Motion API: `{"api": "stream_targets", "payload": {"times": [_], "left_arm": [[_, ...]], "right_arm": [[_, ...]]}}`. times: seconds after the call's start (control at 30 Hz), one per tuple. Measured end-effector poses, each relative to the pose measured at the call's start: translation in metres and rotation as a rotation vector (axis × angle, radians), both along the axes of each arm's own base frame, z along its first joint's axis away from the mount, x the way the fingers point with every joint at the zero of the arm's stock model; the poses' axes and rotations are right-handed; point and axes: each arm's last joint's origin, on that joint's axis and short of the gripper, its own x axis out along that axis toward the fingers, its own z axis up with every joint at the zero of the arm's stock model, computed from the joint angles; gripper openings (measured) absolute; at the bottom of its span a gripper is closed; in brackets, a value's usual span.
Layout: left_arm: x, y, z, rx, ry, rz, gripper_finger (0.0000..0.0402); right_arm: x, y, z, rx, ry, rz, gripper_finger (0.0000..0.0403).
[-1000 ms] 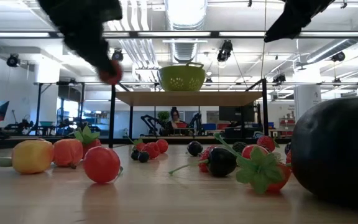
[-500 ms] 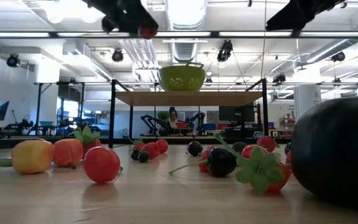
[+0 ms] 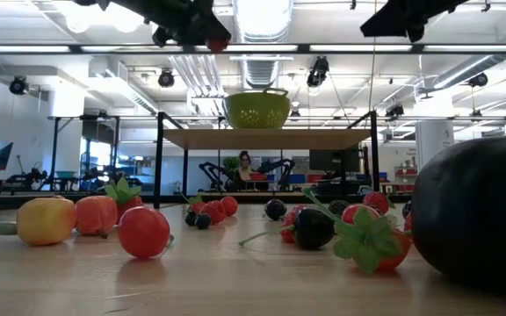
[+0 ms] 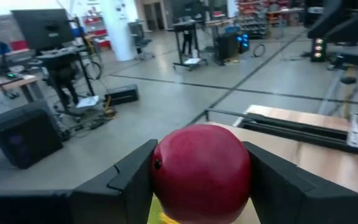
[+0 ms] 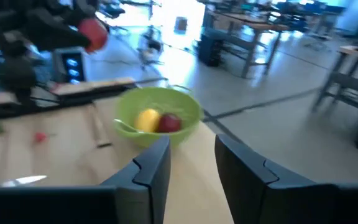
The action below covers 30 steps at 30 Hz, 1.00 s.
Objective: Pick & Place Fruit
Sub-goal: Put the pomegranate into the green colander on the shelf
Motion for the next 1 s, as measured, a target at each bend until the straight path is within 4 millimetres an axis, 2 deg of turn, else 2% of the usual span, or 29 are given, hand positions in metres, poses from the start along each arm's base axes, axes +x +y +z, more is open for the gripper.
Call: {"api": "stream_targets", "payload": {"times": [0.17,0.33,0.53,0.67,0.8,1.0], "left_arm": [[0.003,0.014,0.003,0.048,0.006,0.033,0.0220],[0.003,0.021,0.023,0.152,0.033,0.060,0.0220],[-0.001,0.020,0.049,0.157,-0.020,0.063,0.0220],[0.005,0.024,0.044,0.152,0.037,0.064,0.0220],[0.020,0.038,0.030,0.168,0.092,0.088,0.0220],[0.042,0.056,0.030,0.118,0.179,0.091,0.0220]], "right_arm": [[0.011,-0.010,-0.001,-0.055,0.040,-0.123,0.0100],[0.020,-0.017,0.004,-0.100,0.021,-0.198,0.0081],[0.022,-0.027,0.021,-0.189,0.025,-0.249,0.0059],[0.022,-0.039,0.024,-0.192,0.059,-0.296,0.0048],[0.015,-0.045,0.020,-0.092,0.098,-0.354,0.0040],[0.008,-0.045,0.017,-0.035,0.080,-0.375,0.0036]]}}
